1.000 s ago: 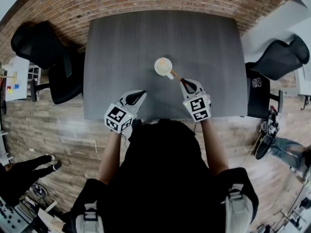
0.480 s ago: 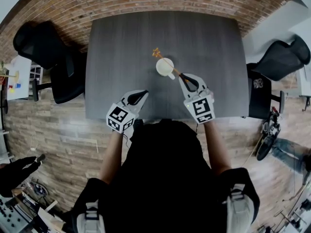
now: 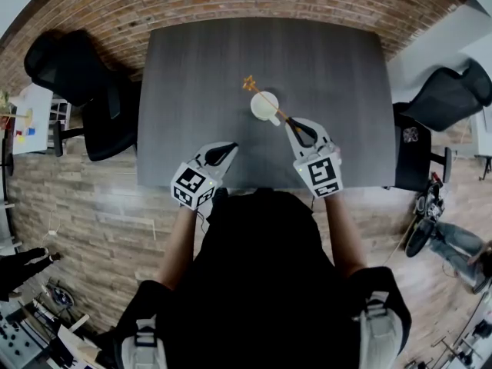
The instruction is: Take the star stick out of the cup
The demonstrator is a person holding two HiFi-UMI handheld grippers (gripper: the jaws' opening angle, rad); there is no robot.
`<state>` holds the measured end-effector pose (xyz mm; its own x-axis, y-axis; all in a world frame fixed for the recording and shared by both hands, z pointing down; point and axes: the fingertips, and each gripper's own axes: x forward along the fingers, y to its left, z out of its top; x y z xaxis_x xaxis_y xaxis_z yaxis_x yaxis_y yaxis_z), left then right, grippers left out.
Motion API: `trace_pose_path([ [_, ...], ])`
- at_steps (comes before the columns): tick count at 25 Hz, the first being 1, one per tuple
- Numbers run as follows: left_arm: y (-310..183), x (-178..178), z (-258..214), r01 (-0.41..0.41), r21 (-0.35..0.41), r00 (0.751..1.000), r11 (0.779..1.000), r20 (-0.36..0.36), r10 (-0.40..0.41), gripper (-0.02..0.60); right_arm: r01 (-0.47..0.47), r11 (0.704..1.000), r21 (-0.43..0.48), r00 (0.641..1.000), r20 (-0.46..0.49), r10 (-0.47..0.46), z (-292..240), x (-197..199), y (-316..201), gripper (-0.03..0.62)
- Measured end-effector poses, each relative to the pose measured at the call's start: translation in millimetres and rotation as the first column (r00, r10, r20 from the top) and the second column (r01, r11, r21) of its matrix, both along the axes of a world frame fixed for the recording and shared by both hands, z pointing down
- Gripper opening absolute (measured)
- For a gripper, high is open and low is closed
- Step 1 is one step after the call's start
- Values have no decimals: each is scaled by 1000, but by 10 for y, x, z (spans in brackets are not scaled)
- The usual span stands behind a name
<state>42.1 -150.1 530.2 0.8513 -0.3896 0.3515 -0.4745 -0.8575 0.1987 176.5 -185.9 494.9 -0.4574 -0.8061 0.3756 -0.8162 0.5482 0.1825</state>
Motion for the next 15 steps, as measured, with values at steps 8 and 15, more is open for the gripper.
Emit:
trace_pose_path([
  [8,-32,-10,1,7,-4,1000,1000,0,-7,2,10,1000,-4,1000,5,-10,41,-29,-33,12],
  [15,-77,-45,-1,9,-3,1000,1000,7,-8,2,13,1000,-5,1000,-1,-13,45,-61,-80,11],
])
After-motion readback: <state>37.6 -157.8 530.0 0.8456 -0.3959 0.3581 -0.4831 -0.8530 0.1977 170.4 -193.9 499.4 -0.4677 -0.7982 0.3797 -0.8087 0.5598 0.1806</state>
